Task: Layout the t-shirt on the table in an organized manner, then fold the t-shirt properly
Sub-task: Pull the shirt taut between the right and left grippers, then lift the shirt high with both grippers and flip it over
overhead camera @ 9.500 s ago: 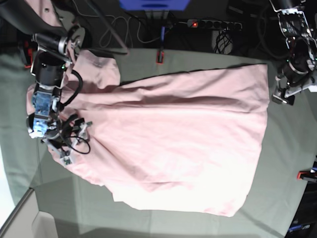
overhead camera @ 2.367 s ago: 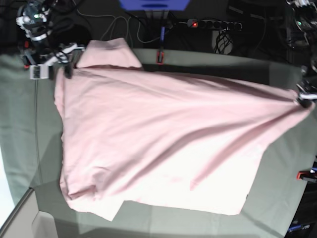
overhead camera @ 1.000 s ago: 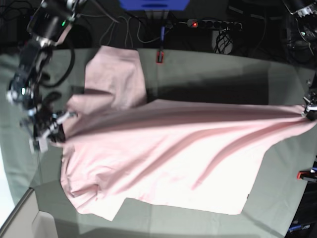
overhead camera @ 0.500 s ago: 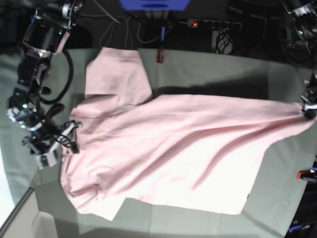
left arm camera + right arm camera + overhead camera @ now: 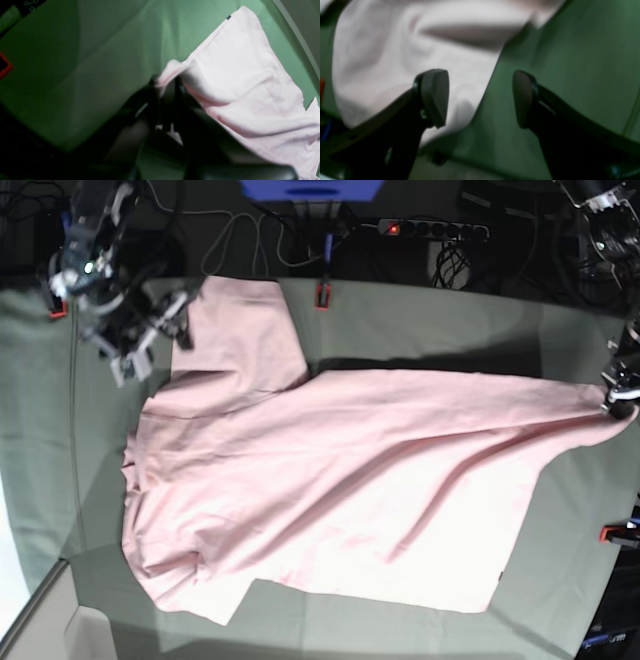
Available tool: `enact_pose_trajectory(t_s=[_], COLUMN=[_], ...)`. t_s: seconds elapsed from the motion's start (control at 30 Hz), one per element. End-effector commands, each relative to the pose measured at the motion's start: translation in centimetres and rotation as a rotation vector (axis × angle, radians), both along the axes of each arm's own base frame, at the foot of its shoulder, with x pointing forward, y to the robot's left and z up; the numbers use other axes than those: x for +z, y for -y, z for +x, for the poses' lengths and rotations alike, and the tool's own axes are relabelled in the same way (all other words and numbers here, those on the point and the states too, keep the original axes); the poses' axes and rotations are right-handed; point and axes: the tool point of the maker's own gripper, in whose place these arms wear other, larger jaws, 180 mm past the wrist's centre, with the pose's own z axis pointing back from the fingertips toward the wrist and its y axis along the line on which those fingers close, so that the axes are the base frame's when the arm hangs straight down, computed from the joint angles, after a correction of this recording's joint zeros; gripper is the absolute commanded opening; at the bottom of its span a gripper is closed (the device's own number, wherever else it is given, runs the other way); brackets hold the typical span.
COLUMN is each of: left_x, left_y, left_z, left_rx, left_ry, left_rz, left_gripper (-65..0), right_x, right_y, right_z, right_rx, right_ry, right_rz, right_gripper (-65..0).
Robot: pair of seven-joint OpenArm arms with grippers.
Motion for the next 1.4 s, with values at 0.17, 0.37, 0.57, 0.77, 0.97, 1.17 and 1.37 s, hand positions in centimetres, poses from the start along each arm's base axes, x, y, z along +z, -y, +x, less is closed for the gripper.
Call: enact_pose_trajectory(t_s=[0.17,0.37,0.57,0.77,0.97,1.17,1.37], left_x=[1.4,1.3,0.6,0.1,0.3,0.2,-0.3], left_y=[-0.7,-0.7,-0.8,-0.8,-0.8,-0.5,0.2], left_z=[0.4,0.2,-0.8,-1.5,-1.4,-1.3,-1.4], left_rx=[0.001,0.002,0.005,0.005,0.003,-0.004,0.002], left_ry=[0.037,0.033,0.004,-0.014,-0.009,-0.009,-0.008], left_rz=[0.033,0.034,0.035,0.034,0.038,0.034,0.011], left_gripper=[-64.8,-64.8,-64.8,-64.8,-64.8,-64.8,-64.8], right_x=[-0.5,-2.5,-3.4,-3.4,-2.8,2.7,10.1], right_y=[-1.2,-1.5,-1.6,-2.1,-1.5,0.8,4.5], right_z=[-1.1,-1.7,-2.0,-2.4,-1.8,1.4,4.9], right_rx=[-0.013,-0.022,-0.025,-0.022,-0.025,-0.052,-0.179], right_ry=[-0.009,-0.064,-0.088,-0.093,-0.070,0.102,0.321], right_rz=[0.048,0.080,0.093,0.099,0.087,0.001,-0.085], right_gripper=[-28.2,-28.2,-28.5,-44.5,-64.7,-65.0,-65.0])
